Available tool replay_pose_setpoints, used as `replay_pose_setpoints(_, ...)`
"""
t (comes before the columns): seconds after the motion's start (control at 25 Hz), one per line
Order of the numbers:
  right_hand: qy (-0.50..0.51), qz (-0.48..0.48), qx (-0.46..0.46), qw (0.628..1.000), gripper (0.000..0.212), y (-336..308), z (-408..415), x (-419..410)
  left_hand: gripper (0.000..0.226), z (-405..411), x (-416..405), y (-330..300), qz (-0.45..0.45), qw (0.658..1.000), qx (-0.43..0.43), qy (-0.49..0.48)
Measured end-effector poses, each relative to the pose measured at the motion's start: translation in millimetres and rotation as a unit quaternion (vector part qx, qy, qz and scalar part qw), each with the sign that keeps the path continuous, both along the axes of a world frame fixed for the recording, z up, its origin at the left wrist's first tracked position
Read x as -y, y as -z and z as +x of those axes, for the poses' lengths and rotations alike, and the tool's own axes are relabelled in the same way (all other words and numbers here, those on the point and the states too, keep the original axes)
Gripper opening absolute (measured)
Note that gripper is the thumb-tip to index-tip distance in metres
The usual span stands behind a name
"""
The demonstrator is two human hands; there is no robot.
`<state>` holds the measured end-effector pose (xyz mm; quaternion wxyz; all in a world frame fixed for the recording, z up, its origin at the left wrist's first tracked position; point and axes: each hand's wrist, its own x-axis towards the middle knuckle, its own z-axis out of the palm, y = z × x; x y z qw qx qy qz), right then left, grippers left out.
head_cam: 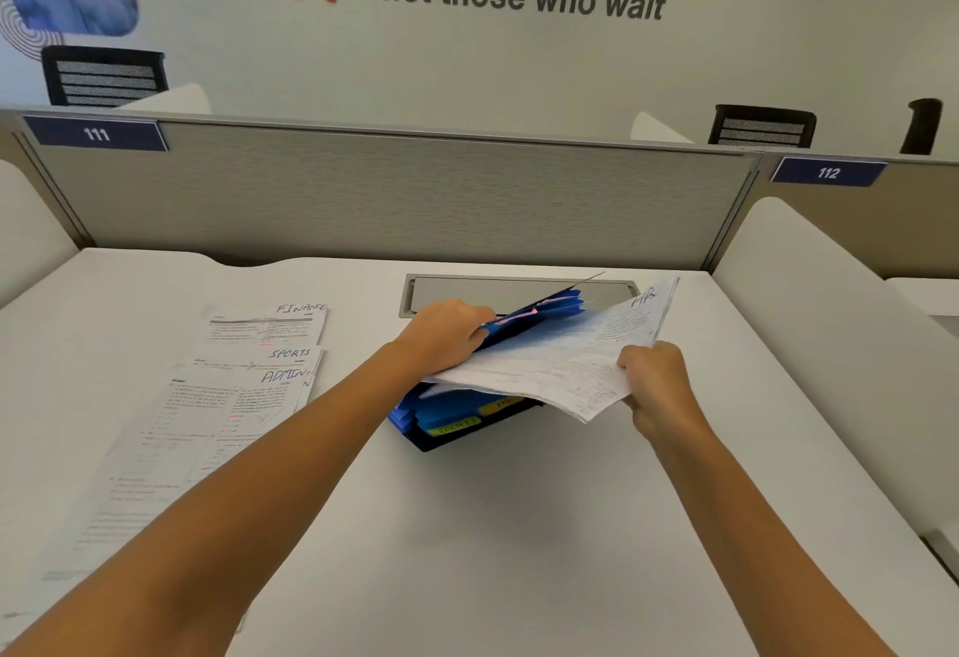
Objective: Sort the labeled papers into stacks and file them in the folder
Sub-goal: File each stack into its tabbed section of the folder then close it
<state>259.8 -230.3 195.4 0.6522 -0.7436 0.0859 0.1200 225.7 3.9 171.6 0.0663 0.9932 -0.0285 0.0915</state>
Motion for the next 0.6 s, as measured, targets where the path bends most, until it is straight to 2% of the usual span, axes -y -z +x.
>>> replay_pose_setpoints(0.24,-0.021,-0.104,0.058,0.993,0.035,5,-10,5,0.03,0,2,-1,-0.002,1.0,0.001,-0.001)
replay_pose_setpoints(0.6,0.002,-0.064,0.065,0.996,0.035,17,-21,-22,0.029,-2,3,3,-0.005,1.0,0.006,0.007)
